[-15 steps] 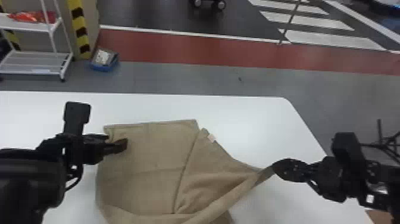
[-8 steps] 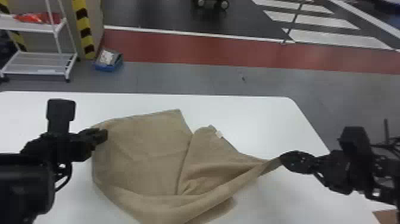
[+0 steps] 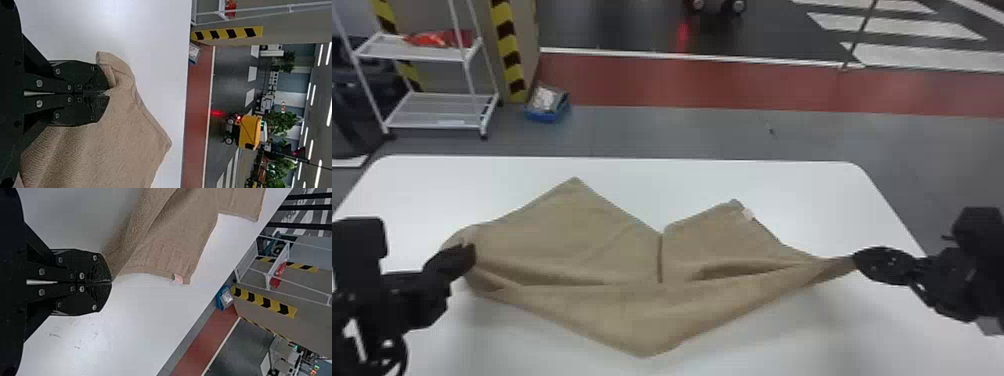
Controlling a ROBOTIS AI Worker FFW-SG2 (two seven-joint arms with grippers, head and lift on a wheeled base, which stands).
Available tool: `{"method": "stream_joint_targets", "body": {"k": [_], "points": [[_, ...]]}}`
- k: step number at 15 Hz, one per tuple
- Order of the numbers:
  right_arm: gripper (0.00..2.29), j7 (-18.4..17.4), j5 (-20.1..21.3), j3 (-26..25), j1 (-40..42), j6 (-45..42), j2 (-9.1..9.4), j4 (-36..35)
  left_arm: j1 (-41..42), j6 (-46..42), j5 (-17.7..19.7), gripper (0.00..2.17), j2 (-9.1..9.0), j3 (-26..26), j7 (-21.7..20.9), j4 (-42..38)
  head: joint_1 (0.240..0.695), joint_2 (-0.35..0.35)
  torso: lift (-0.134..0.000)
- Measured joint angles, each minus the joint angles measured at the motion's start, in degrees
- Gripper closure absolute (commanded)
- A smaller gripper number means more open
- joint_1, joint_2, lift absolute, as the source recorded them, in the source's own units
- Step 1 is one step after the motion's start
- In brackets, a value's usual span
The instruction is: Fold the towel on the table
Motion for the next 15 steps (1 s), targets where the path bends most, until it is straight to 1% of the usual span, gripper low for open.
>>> {"method": "stream_joint_targets", "body": {"k": [2, 3, 4, 5, 6, 9, 11, 13, 14, 15], "points": [[1.68, 0.0, 1.2, -0.3, -0.1, -0.3, 0.07, 1.3, 5.5, -1.9, 2.2, 2.1, 0.0, 0.2, 1.6, -4.0, 0.695, -0.146, -0.119], [1.68, 0.1, 2.0, -0.5, -0.1, -0.4, 0.24, 2.0, 8.2, -3.2, 3.4, 2.0, 0.0, 0.3, 2.8, -6.0, 0.695, -0.16, -0.119], [1.68, 0.1, 2.6, -0.7, -0.1, -0.9, 0.45, 2.6, 10.5, -4.5, 4.3, 1.62, 0.0, 0.3, 4.1, -7.7, 0.695, -0.164, -0.119], [1.68, 0.2, 3.1, -0.8, 0.1, -2.0, 0.68, 3.5, 12.9, -6.3, 4.7, 0.54, 0.0, 0.2, 5.2, -9.4, 0.695, -0.167, -0.119], [1.68, 0.5, 3.3, -0.9, 0.3, -3.1, 0.82, 4.2, 14.9, -8.2, 4.9, 0.0, 0.0, 0.1, 5.5, -10.6, 0.695, -0.17, -0.119], [1.68, 1.0, 3.5, -1.0, 0.6, -5.0, 0.99, 5.3, 17.0, -10.1, 4.8, 0.03, 0.0, 0.7, 5.6, -11.4, 0.695, -0.168, -0.119], [1.68, 1.1, 3.5, -1.0, 0.8, -5.6, 1.05, 5.3, 17.2, -10.0, 4.7, 0.03, 0.0, 2.0, 5.4, -11.4, 0.695, -0.155, -0.119], [1.68, 1.1, 3.5, -1.1, 1.0, -6.1, 1.07, 5.3, 17.6, -9.7, 4.5, 0.03, 0.0, 4.0, 4.7, -11.3, 0.695, -0.126, -0.119], [1.68, 1.1, 3.5, -1.2, 1.0, -6.3, 1.07, 5.2, 18.0, -9.7, 3.6, 0.04, 0.0, 5.0, 3.0, -11.2, 0.695, -0.119, -0.119], [1.68, 1.1, 3.5, -1.2, 1.1, -6.3, 1.07, 5.2, 18.4, -9.7, 1.0, 0.04, 0.0, 5.7, -1.3, -11.0, 0.695, -0.117, -0.119]]}}
